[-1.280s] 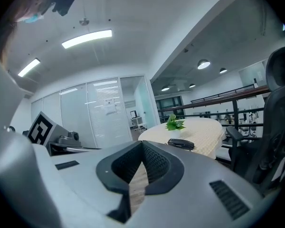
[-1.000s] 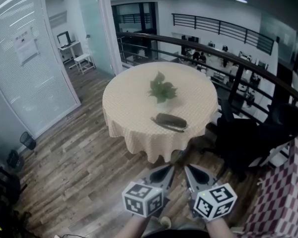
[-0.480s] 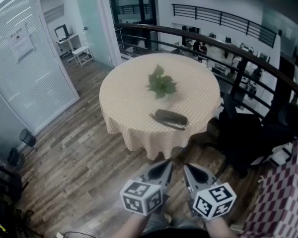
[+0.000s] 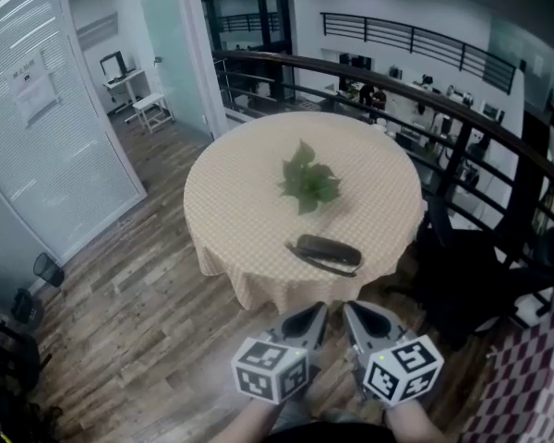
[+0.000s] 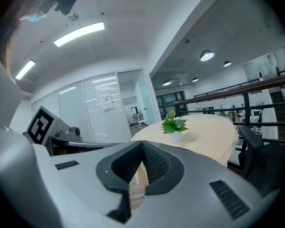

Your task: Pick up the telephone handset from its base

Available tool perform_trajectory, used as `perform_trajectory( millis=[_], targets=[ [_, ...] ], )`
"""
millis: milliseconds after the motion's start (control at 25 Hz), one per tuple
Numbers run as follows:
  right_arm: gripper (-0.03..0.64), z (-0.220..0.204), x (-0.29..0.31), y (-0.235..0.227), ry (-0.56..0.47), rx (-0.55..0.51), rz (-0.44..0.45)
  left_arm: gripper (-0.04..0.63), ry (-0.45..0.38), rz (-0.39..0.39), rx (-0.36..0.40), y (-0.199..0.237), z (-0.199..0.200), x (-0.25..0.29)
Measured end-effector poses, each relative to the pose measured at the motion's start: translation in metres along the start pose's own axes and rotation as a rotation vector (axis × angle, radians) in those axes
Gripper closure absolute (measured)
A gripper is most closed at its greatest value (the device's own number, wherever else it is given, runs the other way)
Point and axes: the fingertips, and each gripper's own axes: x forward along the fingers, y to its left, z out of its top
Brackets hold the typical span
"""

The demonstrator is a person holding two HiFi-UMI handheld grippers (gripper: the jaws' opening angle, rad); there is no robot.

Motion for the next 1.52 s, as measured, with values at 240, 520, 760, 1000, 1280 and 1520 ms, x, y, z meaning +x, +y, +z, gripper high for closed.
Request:
perform_trajectory(
  millis=[240,520,760,1000,1280,1520],
  targets=[
    [0.606,0.021,0.055,-0.024,0.003,0.003,-0.025,0.589,0.009,-0.018,-0.006,0.041,0.029,0.033],
    [0.606,0.042,0.114,-0.051,-0.007,0.013,-0.060,0.589,0.036,-0.049,-0.003,0.086,0.054,0.071],
    [0.606,0.057,0.148,-0.064,-0.009,0.018,-0.086,0.589,0.052,-0.092,0.031,0.112,0.077,0.098],
    [0.606,0.061,0.166,-0.077,-0.025,0.054,-0.117,0.589,0.069,-0.110,0.041,0.129,0.087,0.114],
    [0.606,0.061,0.177,-0.079,-0.015,0.070,-0.111,0.589,0.072,-0.140,0.041,0.132,0.089,0.118],
    [0.606,0.064,0.182,-0.078,-0.013,0.042,-0.104,0.589,0.073,-0.135,0.042,0.137,0.091,0.123]
  ],
)
